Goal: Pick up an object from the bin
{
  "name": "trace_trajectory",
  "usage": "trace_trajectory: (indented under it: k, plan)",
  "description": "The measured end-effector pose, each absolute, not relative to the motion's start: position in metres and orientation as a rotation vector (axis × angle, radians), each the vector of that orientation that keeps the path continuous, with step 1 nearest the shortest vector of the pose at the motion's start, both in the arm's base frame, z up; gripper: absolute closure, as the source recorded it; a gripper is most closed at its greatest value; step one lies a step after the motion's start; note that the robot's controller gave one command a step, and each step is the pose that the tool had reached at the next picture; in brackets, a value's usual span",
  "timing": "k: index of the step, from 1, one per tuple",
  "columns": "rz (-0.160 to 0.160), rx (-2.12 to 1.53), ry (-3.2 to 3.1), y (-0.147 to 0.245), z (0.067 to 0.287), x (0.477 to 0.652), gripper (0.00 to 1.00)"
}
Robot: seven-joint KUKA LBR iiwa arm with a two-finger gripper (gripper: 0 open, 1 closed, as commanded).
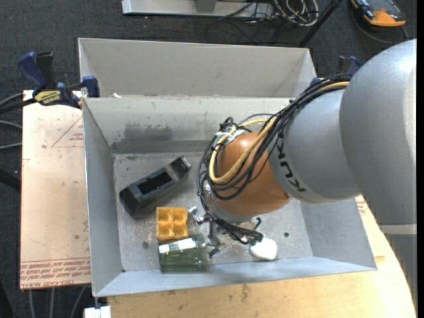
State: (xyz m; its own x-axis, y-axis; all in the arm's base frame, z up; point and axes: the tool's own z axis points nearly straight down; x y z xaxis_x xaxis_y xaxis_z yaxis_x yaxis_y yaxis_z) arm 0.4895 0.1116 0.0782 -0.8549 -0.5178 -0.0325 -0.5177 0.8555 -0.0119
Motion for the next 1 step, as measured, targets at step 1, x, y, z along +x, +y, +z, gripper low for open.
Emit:
trace_trajectory:
  k: [1]
  plan:
    - [-0.004, -0.835, 2.991, 0.1118, 0.0783, 0.4898, 1.0]
